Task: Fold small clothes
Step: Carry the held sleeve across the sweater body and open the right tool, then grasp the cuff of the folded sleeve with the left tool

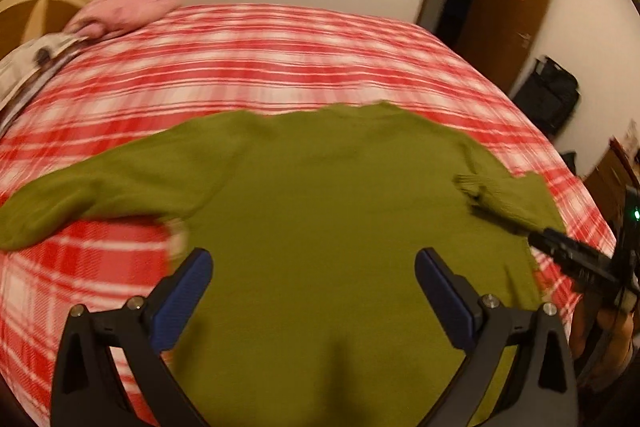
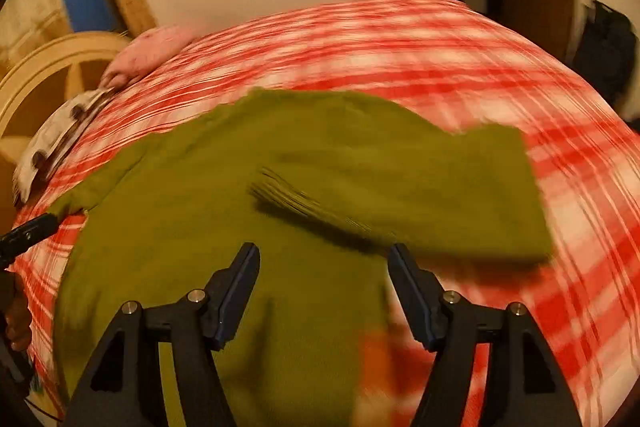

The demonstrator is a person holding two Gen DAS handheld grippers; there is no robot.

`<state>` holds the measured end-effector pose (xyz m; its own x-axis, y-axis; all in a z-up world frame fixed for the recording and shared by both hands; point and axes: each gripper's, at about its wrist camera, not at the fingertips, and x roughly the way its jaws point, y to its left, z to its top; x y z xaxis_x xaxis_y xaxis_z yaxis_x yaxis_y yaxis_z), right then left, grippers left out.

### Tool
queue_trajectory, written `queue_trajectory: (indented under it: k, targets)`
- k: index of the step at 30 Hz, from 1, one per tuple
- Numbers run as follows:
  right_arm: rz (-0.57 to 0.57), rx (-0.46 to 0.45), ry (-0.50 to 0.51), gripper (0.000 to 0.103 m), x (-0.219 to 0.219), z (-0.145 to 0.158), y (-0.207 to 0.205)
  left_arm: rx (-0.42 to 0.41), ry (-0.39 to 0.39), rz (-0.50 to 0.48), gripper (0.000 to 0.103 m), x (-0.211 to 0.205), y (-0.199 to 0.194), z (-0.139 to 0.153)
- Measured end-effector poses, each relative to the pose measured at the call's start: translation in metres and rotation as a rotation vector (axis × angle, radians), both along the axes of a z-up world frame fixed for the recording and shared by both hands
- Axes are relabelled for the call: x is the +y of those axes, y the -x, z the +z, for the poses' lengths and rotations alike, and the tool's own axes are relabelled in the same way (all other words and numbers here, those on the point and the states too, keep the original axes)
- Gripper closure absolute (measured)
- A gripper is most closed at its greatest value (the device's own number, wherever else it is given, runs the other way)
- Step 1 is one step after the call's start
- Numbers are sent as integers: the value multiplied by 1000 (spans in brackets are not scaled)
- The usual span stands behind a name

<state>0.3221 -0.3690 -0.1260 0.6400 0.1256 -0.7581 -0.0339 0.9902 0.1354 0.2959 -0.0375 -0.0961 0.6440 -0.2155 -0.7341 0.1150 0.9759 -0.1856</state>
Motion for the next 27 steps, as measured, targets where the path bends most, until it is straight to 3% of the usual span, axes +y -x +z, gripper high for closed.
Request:
queue_trajectory:
  k: [5,7,14,20,24,27]
  targets:
    - [-135,-49,12,36,-32,-7,42,53,26,-127,13,-73,-23,-5]
    - [-170,-100,28,36,-42,-8,57,110,61,-157,19,-101,-39,-10]
    - [-232,-178,-35,35,-69,-7,72,203,101,-149,28,-164,-74,-21]
    - [-220,-188,-18,35,-65,-5,73,277,94,-88,29,-182,-88,-42]
    - [-224,-184,-4,35,-63,-6,73,295,93,-54,35,-183,-92,-49]
    - [-225,-190,8,35,-60,-4,75,304,138,-35,35,-178,-93,-45]
